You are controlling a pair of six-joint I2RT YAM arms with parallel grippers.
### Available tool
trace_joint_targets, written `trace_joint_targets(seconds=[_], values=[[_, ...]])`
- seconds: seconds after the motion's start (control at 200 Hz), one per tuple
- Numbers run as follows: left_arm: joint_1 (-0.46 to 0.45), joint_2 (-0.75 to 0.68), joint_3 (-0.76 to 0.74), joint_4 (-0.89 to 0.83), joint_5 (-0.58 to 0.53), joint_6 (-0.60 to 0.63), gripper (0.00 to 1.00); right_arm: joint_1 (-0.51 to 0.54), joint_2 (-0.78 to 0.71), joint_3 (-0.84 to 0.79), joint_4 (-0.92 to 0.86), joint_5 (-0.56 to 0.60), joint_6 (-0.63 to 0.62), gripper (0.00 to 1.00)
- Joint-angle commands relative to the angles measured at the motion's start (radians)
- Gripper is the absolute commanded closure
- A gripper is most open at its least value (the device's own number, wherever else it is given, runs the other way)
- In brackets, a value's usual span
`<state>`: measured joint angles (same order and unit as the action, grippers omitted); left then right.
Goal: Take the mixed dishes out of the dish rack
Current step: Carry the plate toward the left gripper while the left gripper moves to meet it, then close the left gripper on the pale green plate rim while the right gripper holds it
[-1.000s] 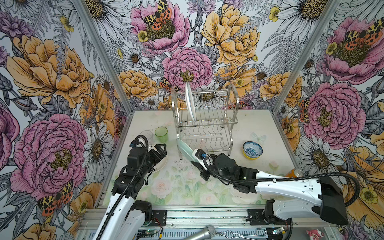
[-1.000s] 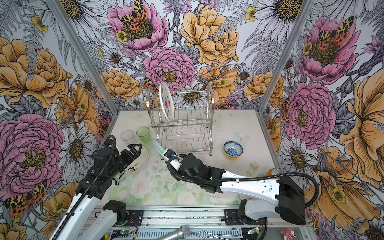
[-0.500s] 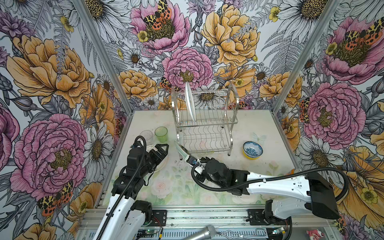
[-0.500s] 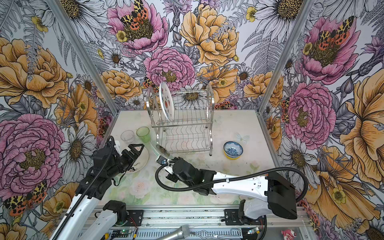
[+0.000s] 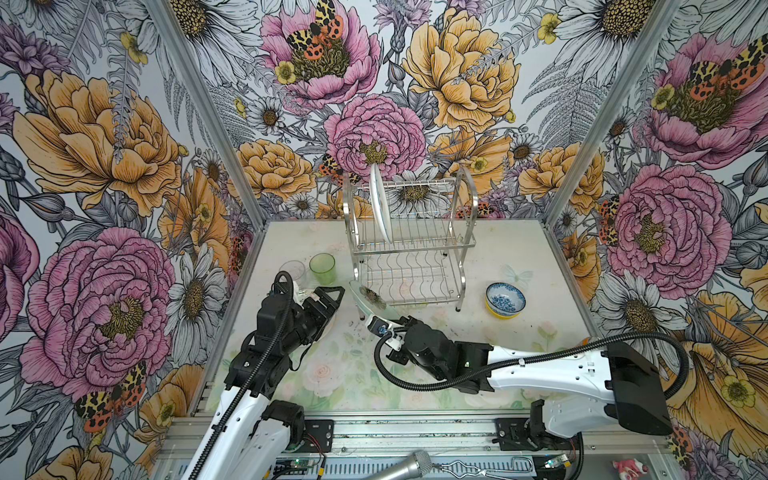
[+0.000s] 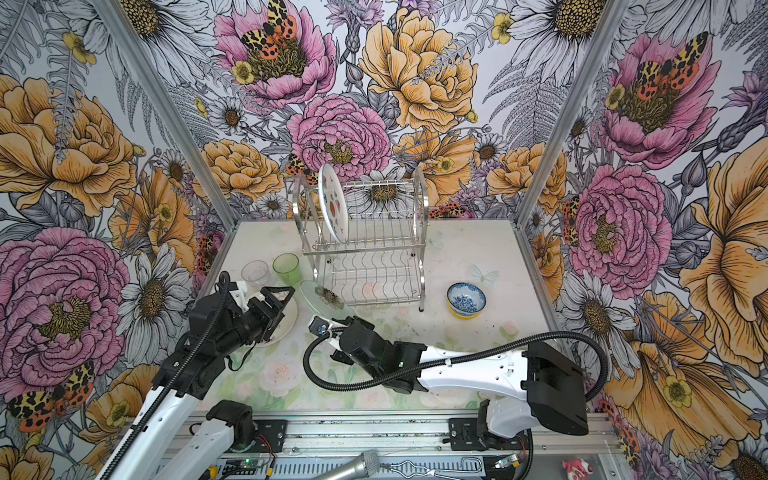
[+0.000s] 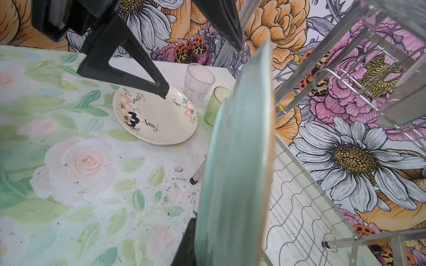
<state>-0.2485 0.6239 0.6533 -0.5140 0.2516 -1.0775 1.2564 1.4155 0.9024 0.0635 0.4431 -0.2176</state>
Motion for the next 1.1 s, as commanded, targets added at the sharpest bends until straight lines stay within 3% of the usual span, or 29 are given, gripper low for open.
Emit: trace_joint_targets(seconds=[0.0, 0.841, 1.096], values=[[-0.015, -0.012, -0.006, 0.046, 0.021, -0.026, 0.01, 0.02, 0.002, 0.079, 0.127, 0.06, -0.043, 1.0], [-0.089, 0.036, -0.06, 0.19, 0.045, -0.096, 0.01, 0.126, 0.221, 0.247, 0.103, 0.288, -0.264, 1.0], [-0.087, 0.046, -0.102, 0.263, 0.062, -0.123, 0.11, 0.143, 0.237, 0.265, 0.105, 0.31, -0.297, 1.0]])
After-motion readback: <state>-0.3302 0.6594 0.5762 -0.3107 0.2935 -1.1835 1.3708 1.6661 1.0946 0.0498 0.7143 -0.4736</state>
